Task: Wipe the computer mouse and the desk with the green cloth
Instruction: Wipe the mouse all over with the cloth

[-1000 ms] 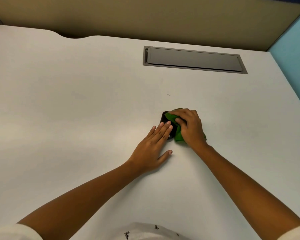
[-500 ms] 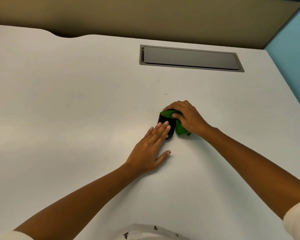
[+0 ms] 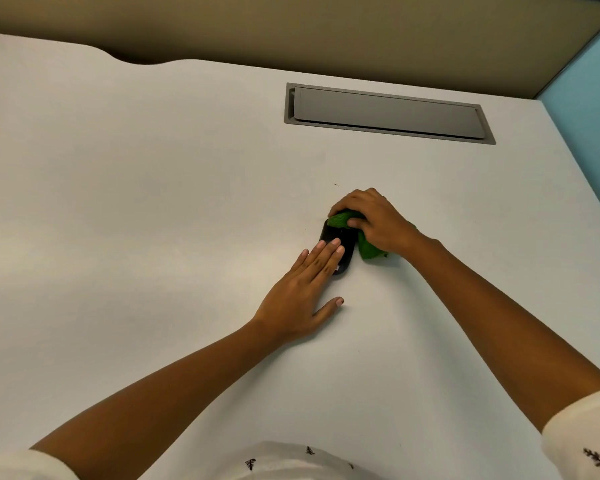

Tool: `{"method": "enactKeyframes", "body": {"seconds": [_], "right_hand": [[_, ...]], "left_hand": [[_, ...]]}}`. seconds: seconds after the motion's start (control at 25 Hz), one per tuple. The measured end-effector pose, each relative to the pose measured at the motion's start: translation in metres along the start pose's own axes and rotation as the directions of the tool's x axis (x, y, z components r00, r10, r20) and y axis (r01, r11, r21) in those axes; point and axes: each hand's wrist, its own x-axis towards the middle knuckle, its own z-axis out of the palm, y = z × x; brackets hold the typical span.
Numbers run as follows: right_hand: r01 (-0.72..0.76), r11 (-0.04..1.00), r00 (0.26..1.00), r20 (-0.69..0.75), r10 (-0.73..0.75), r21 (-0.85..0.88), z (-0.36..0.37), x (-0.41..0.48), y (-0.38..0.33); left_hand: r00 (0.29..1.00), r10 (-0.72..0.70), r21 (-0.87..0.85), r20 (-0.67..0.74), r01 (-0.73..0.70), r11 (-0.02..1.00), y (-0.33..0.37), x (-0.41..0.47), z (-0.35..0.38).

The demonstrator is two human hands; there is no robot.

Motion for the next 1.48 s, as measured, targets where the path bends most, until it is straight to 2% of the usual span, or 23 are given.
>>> {"method": "enactKeyframes", "body": {"seconds": [0.12,0.24,0.44,0.76,0.92,1.12,1.24,1.32,1.4,1.48], "right_hand": [[0.103,0.995,0.989,0.108,-0.103,0.009,-0.004,0.004,0.0],[0.145,0.989,0.967,0.215,-0.137,-0.022,-0.012,0.013,0.007],[0.23,0.964,0.944,0.271,-0.188,-0.133,-0.012,0.03,0.014],[0.284,0.939,0.948,0.204,-0.244,-0.196,-0.012,0.028,0.021],[0.376,0.911,0.92,0.188,-0.344,-0.172,-0.005,0.014,0.014],[0.246,0.961,0.965,0.12,-0.231,-0.127,-0.002,0.018,0.018],[0.22,0.966,0.968,0.156,-0.198,-0.135,-0.007,0.025,0.022],[0.165,0.983,0.976,0.158,-0.151,-0.08,-0.009,0.028,0.019],[0.157,0.987,0.98,0.116,-0.159,0.025,-0.009,0.025,0.011],[0.225,0.971,0.97,0.082,-0.231,0.076,-0.006,0.015,0.004]], "left_hand": [[1.0,-0.003,0.005,0.008,0.003,1.0,0.0,0.0,0.0],[1.0,-0.002,0.007,0.007,0.002,1.0,0.0,0.0,0.0],[1.0,-0.004,0.016,0.003,0.004,1.0,0.001,0.0,-0.001],[1.0,-0.011,0.035,0.009,0.011,0.999,0.002,0.0,-0.002],[1.0,-0.013,0.057,0.014,0.012,0.998,0.001,0.0,-0.001],[1.0,-0.011,0.061,0.019,0.01,0.998,0.001,-0.001,-0.002],[1.0,-0.013,0.063,0.019,0.012,0.998,0.002,0.0,-0.002],[1.0,-0.015,0.074,0.021,0.014,0.997,0.001,-0.001,-0.002],[1.0,-0.02,0.081,0.024,0.018,0.997,0.001,0.0,-0.003],[0.999,-0.021,0.085,0.028,0.019,0.996,0.002,0.0,-0.002]]}}
